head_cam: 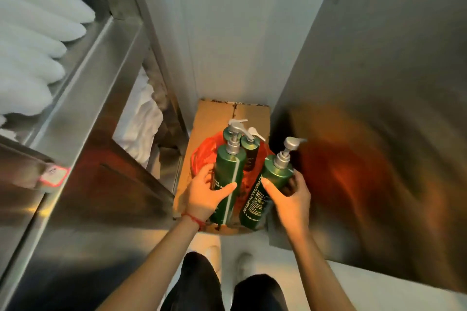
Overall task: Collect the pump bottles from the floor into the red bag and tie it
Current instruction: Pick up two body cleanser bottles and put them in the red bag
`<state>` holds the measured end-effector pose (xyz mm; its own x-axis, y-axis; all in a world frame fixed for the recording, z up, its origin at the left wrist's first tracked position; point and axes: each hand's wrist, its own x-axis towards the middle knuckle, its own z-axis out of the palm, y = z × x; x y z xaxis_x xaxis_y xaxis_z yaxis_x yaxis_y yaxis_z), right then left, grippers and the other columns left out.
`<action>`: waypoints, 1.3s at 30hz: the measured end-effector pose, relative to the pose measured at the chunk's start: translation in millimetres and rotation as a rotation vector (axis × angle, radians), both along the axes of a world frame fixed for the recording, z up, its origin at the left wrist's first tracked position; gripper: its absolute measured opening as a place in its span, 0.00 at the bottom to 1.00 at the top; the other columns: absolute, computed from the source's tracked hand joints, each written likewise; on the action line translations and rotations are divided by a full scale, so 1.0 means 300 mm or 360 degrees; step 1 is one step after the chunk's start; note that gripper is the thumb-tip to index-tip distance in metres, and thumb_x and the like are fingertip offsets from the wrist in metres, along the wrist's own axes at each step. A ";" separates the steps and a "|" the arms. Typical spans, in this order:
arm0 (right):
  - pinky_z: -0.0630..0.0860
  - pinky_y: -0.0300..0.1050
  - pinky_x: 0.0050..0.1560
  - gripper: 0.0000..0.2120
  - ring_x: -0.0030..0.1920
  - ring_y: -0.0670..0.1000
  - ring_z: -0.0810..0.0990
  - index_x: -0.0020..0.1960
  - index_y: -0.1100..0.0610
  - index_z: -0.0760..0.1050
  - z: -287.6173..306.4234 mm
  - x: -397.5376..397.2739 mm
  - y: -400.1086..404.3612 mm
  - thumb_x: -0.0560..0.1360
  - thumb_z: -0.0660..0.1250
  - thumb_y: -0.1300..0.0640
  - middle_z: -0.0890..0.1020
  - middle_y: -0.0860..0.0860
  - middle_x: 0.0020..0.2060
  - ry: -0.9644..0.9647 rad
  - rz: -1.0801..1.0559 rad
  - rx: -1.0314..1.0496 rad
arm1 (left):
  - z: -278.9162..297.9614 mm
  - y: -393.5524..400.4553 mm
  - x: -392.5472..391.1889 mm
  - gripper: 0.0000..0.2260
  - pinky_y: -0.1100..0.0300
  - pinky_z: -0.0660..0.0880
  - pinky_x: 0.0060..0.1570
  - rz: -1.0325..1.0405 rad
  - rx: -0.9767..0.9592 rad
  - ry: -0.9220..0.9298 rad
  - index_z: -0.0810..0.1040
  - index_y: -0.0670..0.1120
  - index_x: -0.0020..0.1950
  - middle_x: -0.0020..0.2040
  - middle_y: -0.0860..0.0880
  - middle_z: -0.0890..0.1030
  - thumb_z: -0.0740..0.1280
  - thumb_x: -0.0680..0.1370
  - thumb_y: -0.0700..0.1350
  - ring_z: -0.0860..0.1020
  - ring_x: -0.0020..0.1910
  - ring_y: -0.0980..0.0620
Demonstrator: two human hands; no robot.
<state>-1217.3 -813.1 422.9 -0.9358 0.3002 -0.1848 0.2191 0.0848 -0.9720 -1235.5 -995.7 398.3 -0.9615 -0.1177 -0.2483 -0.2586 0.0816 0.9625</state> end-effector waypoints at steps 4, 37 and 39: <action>0.75 0.33 0.50 0.29 0.52 0.38 0.79 0.60 0.52 0.72 -0.088 -0.071 0.005 0.62 0.78 0.58 0.80 0.42 0.51 -0.0055 -0.0008 0.0036 | -0.092 0.011 -0.064 0.23 0.66 0.77 0.47 0.0018 -0.0039 -0.0067 0.74 0.53 0.51 0.49 0.50 0.81 0.76 0.63 0.35 0.80 0.48 0.58; 0.68 0.22 0.48 0.30 0.51 0.30 0.75 0.54 0.33 0.68 -0.481 -0.212 -0.023 0.57 0.77 0.50 0.77 0.25 0.48 -0.0140 0.0101 0.0292 | -0.480 0.015 -0.233 0.27 0.61 0.76 0.53 -0.0347 -0.0215 -0.0068 0.72 0.49 0.60 0.52 0.51 0.79 0.76 0.63 0.38 0.78 0.54 0.52; 0.69 0.24 0.50 0.32 0.52 0.31 0.75 0.55 0.33 0.68 -0.479 -0.203 -0.025 0.58 0.78 0.52 0.77 0.29 0.48 -0.0135 0.0127 0.0311 | -0.467 0.014 -0.228 0.28 0.61 0.75 0.54 -0.0347 -0.0175 -0.0061 0.72 0.48 0.62 0.54 0.50 0.79 0.76 0.64 0.37 0.77 0.55 0.52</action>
